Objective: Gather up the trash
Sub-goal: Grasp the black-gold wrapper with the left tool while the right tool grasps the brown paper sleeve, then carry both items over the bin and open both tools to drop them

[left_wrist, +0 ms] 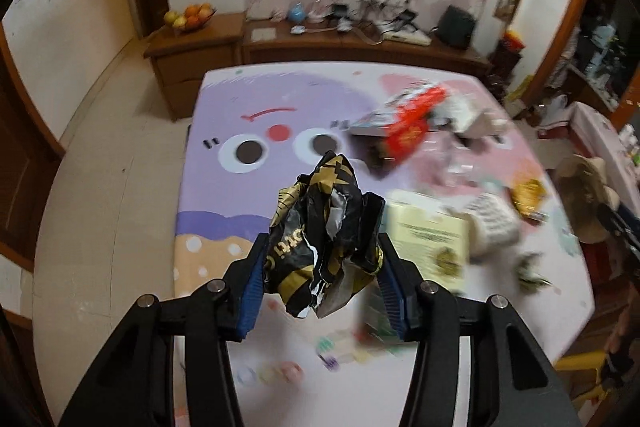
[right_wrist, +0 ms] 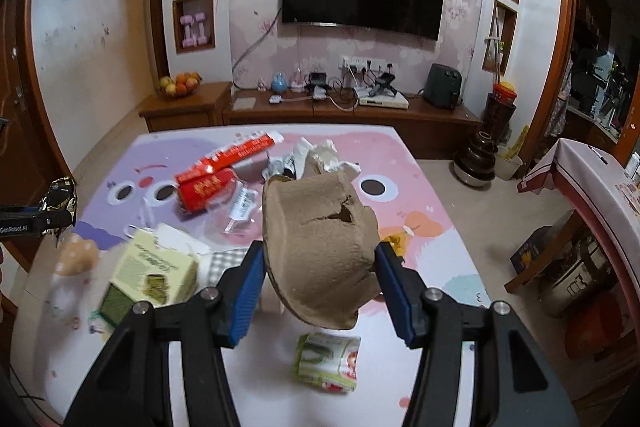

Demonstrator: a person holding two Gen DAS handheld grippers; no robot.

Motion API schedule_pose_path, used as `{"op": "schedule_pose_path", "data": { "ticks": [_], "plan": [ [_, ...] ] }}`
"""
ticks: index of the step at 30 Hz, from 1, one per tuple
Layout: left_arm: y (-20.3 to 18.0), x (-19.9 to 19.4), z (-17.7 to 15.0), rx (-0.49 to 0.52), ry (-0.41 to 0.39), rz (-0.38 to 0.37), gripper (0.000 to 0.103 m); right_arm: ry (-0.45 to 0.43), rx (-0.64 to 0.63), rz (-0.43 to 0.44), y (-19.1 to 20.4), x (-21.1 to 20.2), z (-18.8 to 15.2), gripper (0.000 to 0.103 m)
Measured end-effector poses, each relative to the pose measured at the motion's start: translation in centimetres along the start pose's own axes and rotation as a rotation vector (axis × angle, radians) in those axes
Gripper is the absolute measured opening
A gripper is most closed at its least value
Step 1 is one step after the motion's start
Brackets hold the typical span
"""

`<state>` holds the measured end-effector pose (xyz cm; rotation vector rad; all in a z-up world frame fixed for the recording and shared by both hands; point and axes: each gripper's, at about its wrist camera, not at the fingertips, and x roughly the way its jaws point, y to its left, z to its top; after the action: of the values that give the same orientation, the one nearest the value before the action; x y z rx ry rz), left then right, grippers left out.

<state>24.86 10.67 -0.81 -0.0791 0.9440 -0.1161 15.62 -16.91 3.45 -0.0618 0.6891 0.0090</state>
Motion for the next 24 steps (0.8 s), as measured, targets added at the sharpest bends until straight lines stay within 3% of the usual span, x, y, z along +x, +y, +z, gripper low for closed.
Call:
{"op": "schedule_pose_path", "data": {
  "ticks": [8, 13, 19, 24],
  "plan": [
    [-7.0, -7.5, -6.1, 0.061, -0.004, -0.155, 0.049, -0.041, 0.058, 0.073, -0.8, -8.3, -2.8, 0.055],
    [-10.7, -10.2, -11.5, 0.079, -0.005, -0.245, 0.049, -0.036, 0.083, 0.102, -1.3, -13.1, -7.2, 0.055],
    [-14.3, -10.4, -19.8, 0.119, -0.011, -0.261, 0.049, -0.013, 0.145, 0.11, -1.1, -17.2, -14.7, 0.055],
    [-17.0, -7.2, -26.6, 0.209, 0.091, -0.257, 0.049, 0.044, 0.165, 0.063, -0.5, -17.1, -20.8, 0.055]
  ]
}}
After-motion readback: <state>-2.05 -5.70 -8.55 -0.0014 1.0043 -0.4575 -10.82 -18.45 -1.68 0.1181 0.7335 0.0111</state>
